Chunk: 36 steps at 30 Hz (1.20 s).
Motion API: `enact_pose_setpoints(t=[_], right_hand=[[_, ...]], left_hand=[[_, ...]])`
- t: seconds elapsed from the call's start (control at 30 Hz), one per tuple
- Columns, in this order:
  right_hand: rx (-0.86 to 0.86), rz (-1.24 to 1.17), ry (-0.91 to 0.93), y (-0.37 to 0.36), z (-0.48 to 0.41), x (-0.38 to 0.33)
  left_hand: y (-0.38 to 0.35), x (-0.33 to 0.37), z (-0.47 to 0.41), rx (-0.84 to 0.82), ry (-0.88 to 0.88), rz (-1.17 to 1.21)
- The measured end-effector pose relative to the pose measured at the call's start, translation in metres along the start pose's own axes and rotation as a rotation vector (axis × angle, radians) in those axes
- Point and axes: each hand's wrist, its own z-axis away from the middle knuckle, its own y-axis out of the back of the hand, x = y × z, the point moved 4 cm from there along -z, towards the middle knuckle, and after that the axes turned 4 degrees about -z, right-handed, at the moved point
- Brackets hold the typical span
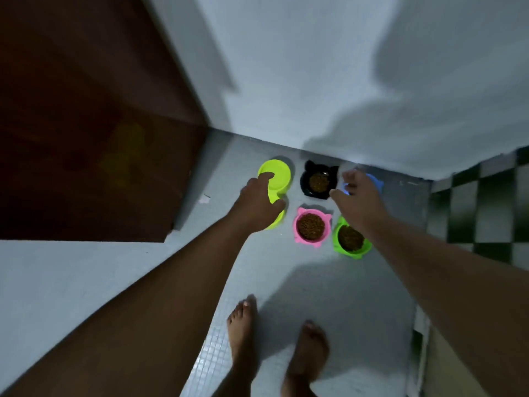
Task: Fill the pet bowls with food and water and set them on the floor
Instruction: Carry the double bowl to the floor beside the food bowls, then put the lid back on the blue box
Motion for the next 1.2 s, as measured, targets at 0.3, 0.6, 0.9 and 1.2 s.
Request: enact_pose_setpoints(t=[0.3,0.6,0.9,1.2], right_hand=[[0.049,-0.098,0.069,0.1,0.17,-0.119],[0.25,-0.113,0.092,0.122,0.361,-0.166],[0.404,-0.191,0.175,0.153,0.504,-0.186],[0.7,-0.209,0.142,0.26,0.675,-0.139]], left_hand=[[0.095,0.082,0.167,0.083,-0.227,-0.084],[0.122,0.068,0.323,0.059,-0.446,-0.092],[0.138,0.105,0.449,0.088,-0.659,0.029],[0.072,0.193,0.604,-0.024,-0.921,0.072]])
